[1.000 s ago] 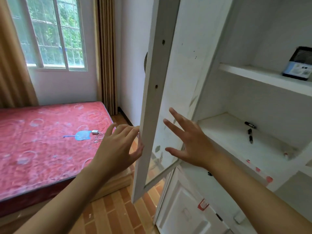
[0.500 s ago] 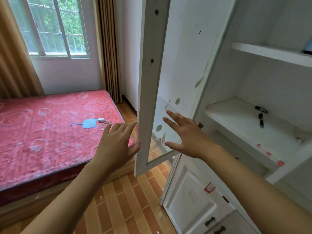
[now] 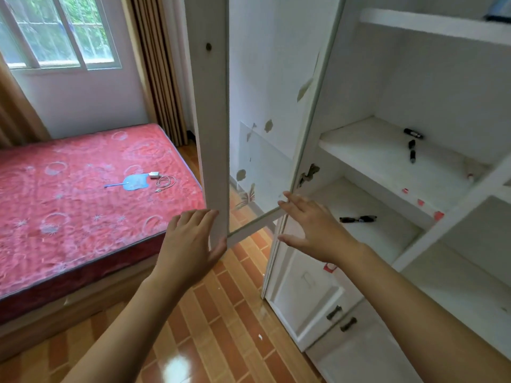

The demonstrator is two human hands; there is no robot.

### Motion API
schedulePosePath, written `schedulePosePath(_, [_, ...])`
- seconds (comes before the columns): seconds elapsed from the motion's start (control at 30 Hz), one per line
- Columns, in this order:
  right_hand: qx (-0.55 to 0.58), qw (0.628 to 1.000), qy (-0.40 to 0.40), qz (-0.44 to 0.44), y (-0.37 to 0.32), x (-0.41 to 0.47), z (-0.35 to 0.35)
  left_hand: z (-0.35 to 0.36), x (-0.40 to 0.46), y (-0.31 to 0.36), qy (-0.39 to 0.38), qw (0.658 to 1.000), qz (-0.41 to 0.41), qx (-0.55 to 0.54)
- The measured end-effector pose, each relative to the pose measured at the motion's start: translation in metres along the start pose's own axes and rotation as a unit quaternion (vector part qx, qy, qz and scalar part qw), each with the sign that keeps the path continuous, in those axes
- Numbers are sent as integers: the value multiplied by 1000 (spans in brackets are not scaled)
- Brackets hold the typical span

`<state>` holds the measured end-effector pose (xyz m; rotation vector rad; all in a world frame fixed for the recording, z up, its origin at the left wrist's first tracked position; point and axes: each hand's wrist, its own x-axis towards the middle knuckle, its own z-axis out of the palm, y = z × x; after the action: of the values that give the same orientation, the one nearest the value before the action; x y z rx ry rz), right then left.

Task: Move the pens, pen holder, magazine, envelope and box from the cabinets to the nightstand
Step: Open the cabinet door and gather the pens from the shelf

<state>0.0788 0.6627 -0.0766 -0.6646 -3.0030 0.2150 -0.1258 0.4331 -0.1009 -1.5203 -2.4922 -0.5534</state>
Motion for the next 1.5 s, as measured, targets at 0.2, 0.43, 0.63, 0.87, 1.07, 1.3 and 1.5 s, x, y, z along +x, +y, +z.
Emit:
schedulePosePath(0.2, [40,998,-13,54,35,-49,17,21,-5,36,-18,1000,21,-11])
schedulePosePath(0.43, [57,993,-3,101,80,-104,27,43,4,96,-55,998,37,-20])
schedulePosePath(0.63, [74,989,8,125,114,-143,33,58,8,144,-77,995,65,-10])
schedulePosePath(0.87, [96,985,0,142,135,-156,47,76,18,169,-93,993,78,-3])
schedulePosePath(1.07, [105,981,-6,166,152,-135,59,108,54,173,-114,987,115,-7])
schedulePosePath(1.3, [91,970,-35,221,175,-80,81,157,117,156,-155,974,166,-11])
schedulePosePath(1.5, [74,951,-72,292,195,-39,95,208,164,146,-203,958,200,-43])
